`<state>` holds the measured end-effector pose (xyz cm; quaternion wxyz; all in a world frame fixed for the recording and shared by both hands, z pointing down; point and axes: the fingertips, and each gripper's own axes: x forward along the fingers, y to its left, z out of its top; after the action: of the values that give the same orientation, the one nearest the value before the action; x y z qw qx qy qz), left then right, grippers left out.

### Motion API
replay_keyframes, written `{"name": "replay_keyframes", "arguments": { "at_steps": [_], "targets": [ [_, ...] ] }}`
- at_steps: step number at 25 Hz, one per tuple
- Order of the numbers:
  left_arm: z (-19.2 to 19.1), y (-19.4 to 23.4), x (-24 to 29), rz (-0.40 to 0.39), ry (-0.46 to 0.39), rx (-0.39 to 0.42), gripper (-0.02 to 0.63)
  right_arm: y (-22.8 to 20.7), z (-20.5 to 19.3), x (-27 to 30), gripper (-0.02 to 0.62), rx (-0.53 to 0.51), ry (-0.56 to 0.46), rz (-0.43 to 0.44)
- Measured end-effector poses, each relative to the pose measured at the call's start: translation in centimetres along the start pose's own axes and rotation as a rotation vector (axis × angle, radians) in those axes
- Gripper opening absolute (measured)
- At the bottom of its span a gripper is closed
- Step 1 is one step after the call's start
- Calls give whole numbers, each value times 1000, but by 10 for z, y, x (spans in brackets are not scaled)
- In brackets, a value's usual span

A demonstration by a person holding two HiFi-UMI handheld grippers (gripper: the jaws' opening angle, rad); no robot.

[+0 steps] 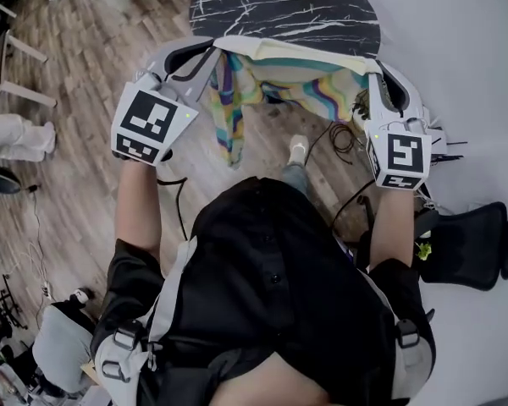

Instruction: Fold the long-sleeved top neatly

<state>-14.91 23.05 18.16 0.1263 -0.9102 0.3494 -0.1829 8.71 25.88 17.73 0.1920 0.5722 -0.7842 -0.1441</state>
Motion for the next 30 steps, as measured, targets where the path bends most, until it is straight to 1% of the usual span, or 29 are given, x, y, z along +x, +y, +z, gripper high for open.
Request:
{"name": "replay_keyframes", "arguments": {
  "at_steps": [6, 9, 11, 12, 14, 16, 21, 25, 30],
  "targets": [
    [27, -3, 1, -65, -38, 31, 22, -18, 25, -23, 17, -59, -31, -66],
    [28, -3, 8, -87, -27, 41, 23, -22, 28, -23, 17, -133, -29, -103],
    [19, -5, 15, -102, 8, 53, 22, -22, 20, -17, 17, -174, -2, -114],
    [13, -7, 19, -108, 29, 59, 23, -21, 14, -14, 17, -175, 12, -109],
    [2, -8, 28, -118, 62, 58, 22, -19, 2, -6, 17, -148, 37, -89],
    [-7, -7, 37, -126, 80, 39, 23, -19, -10, 3, 17, -127, 62, -74],
    [-22, 7, 68, -115, 109, 10, 23, -23, -41, 32, 17, -129, 118, -59],
    [-32, 21, 108, -105, 128, -15, 23, -40, -63, 65, 17, -126, 145, -55],
    [-43, 43, 167, -101, 164, -22, 23, -76, -83, 118, 17, -110, 152, -48]
  ]
}}
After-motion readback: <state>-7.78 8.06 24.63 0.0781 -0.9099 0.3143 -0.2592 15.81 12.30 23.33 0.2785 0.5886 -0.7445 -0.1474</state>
